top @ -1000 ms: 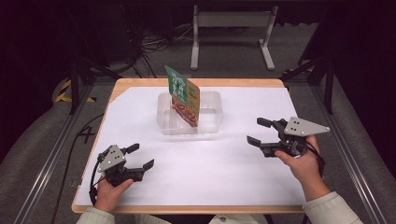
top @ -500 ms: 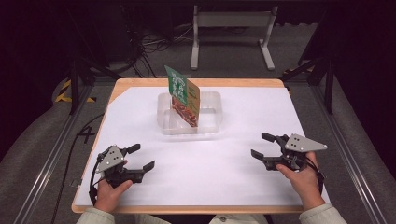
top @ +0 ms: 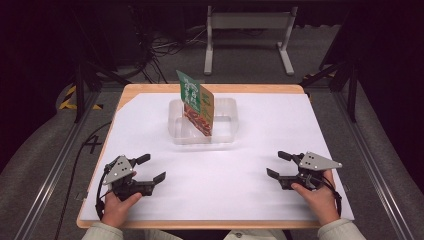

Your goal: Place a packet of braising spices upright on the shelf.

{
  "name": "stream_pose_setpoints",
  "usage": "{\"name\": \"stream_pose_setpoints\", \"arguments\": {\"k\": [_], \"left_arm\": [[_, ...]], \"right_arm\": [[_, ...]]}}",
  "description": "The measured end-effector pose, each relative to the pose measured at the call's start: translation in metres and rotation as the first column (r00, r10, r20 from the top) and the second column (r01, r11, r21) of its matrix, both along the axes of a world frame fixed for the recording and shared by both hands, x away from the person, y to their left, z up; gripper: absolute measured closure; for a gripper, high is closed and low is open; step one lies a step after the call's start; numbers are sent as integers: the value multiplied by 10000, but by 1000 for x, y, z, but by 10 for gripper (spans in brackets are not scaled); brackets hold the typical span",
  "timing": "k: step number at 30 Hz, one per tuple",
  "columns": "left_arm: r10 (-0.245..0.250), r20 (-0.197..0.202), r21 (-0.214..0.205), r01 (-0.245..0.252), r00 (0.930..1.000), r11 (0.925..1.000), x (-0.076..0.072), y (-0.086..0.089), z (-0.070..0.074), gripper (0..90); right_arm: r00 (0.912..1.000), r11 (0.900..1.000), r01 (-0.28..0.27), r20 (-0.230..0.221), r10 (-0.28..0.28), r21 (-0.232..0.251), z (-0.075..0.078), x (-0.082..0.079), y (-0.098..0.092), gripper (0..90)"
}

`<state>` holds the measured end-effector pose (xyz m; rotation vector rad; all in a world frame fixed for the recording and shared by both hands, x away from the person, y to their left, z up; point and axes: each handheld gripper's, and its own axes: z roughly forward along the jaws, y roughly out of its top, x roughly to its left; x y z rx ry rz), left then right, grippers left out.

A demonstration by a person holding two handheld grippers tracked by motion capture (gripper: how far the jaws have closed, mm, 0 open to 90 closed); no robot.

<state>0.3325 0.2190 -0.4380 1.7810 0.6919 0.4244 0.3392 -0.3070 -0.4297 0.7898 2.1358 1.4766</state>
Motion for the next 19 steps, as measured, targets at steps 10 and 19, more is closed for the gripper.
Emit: {"name": "stream_pose_setpoints", "arguments": {"k": [10,19], "left_arm": [[115,20,180,-115,9999,9998,1,-1,-1,162],[154,-45,218,-153,9999,9996,1,-1,-2,163]], "right_arm": [[9993,9997,222,-296,-225,-107,-11,1,-1,237],[9989,9995,248,-397,-255,-197,-12,3,0,218]]}}
